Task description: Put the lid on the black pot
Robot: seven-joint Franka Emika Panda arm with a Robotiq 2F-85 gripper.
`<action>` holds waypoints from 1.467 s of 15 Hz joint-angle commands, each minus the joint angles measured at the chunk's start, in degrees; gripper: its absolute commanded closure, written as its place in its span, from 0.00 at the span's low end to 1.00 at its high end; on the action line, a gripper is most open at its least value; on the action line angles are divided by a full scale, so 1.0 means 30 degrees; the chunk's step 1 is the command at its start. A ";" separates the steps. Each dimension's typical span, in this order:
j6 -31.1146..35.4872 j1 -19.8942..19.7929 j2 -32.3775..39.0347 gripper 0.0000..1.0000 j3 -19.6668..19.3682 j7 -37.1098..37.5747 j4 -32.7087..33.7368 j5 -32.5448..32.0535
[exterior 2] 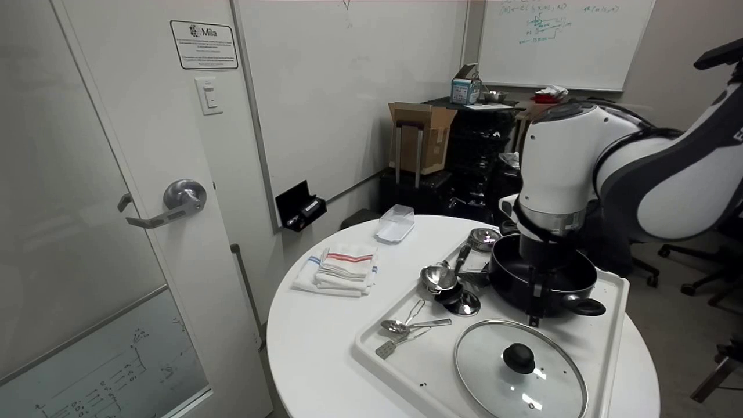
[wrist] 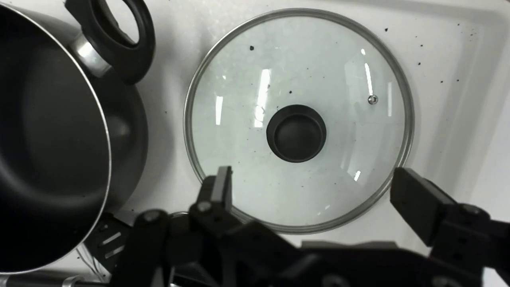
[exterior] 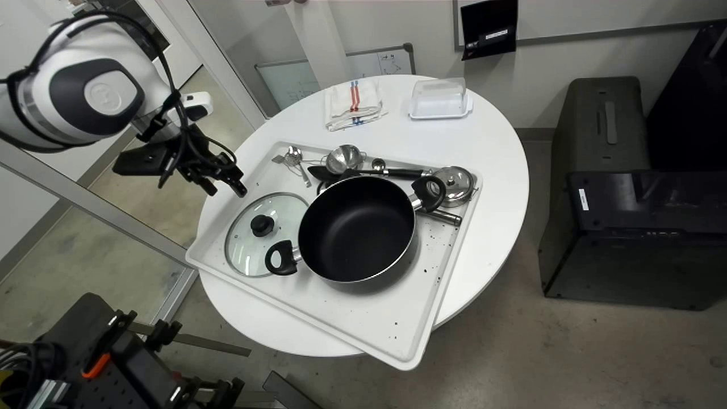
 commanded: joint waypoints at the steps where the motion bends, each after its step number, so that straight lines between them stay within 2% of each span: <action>1: 0.1303 0.0981 0.1992 0.00 -0.1066 0.0821 0.0965 -0.0871; 6: 0.2882 0.1678 0.4074 0.00 -0.1946 0.0538 0.1449 -0.0808; 13: 0.4023 0.2048 0.5776 0.00 -0.1976 0.0147 0.2218 -0.0297; 18: 0.4058 0.2190 0.6494 0.00 -0.1971 0.0116 0.2928 -0.0164; 19: 0.4034 0.2165 0.6600 0.25 -0.1930 0.0078 0.3015 -0.0140; 20: 0.3972 0.2152 0.6679 0.26 -0.1910 0.0074 0.3088 -0.0106; 22: 0.3923 0.2071 0.6741 0.40 -0.1825 -0.0003 0.3135 -0.0053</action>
